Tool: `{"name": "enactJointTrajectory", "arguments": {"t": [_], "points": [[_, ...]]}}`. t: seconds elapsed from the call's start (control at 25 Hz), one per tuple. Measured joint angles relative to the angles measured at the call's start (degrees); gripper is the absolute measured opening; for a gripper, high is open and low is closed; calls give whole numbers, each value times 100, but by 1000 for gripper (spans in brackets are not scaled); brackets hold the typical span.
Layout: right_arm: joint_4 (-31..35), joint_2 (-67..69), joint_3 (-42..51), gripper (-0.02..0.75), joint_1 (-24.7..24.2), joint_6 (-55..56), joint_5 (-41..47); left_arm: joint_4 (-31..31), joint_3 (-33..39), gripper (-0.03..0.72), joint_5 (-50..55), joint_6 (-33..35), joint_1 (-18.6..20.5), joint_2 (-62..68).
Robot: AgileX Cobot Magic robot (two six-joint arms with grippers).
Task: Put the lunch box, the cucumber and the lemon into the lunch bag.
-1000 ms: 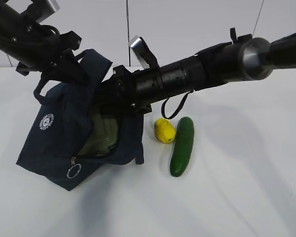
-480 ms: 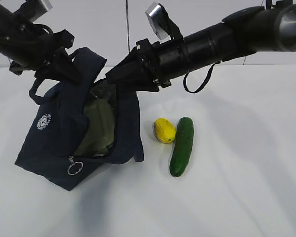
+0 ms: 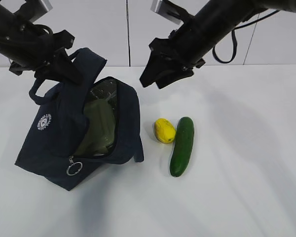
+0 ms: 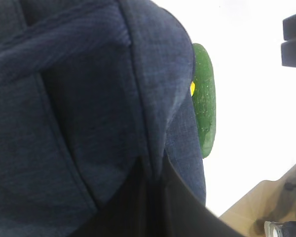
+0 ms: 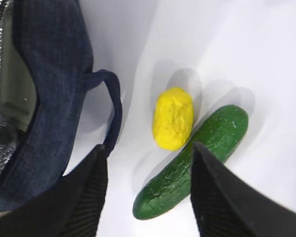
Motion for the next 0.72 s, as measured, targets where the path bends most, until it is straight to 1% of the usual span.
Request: {"name": "enactJointTrajectory", "arguments": {"t": [0.12,0.2,0.28,0.44,0.56,0.64,0.72], "points": [[-1003,-24,-333,410,0,788,26,0,0,-8,0,0,0,0],[-1423,-36,-400,410,-16,1165,38,0,0,-8,0,0,0,0],[-1623,-36,-400,410,-18,1383,48,0,0,-8,0,0,0,0],[-1664,-36,-400,410,-18,1566,61,0,0,-8,0,0,0,0],[-1762,-36,-400,410,-18,2200,61,0,0,-8,-11,0,0,0],[-2048,4,-400,410,-18,2678,61,0,0,-8,-11,0,0,0],[-2557,41,-400,410,7,3226,61,0,0,-8,-11,0,0,0]]}}
